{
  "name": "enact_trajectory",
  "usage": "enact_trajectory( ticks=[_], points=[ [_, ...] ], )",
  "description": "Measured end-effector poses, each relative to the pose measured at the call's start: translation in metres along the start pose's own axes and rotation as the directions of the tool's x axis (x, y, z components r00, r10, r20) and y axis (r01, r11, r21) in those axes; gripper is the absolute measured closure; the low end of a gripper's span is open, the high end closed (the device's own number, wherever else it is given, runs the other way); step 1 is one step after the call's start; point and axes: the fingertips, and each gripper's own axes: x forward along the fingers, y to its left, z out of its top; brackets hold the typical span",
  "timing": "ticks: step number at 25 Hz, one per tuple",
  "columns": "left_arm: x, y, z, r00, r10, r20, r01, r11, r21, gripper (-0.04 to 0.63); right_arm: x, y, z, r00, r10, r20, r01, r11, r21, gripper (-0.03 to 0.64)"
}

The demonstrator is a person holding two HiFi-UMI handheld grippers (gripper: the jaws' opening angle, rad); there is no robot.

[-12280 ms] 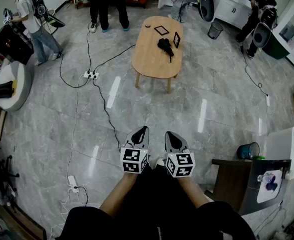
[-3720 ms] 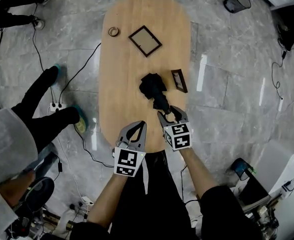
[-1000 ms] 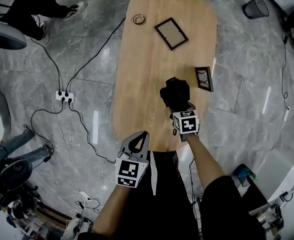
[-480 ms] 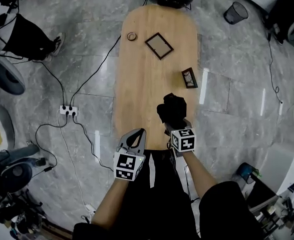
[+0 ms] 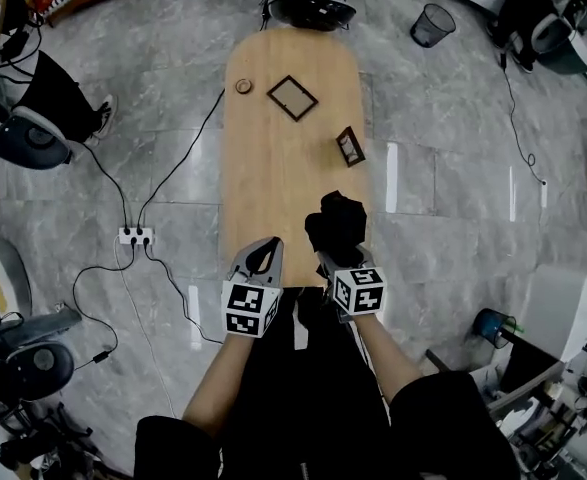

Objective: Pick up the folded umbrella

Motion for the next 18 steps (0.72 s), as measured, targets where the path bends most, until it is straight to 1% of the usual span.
enact_trajectory(
  ticks=[3,6,9,15,18],
  points=[
    [-0.011,-0.013,0.007,1.000,0.009,0.021,-0.009,1.000,0.013,0.580,-0.025,0.004,0.003,0.999,-0.002,0.032,0.001,1.000,0.011,0.383],
    [-0.024,-0.027,0.010,0.999,0.027,0.046,-0.028,1.000,0.005,0.580,-0.051,0.010,0.006,0.997,0.015,0.079,-0.017,1.000,0.021,0.383],
    [-0.042,-0.043,0.012,0.997,0.042,0.072,-0.042,0.999,0.003,0.580,-0.079,0.019,0.012,0.992,0.034,0.125,-0.033,0.999,-0.009,0.383],
    [-0.068,-0.078,0.011,0.993,0.061,0.101,-0.064,0.997,0.032,0.580,-0.131,0.030,0.016,0.976,0.068,0.208,-0.056,0.997,-0.061,0.383],
    [-0.077,-0.093,0.012,0.991,0.065,0.114,-0.071,0.996,0.049,0.580,-0.154,0.032,0.016,0.965,0.080,0.250,-0.066,0.996,-0.066,0.383]
  ],
)
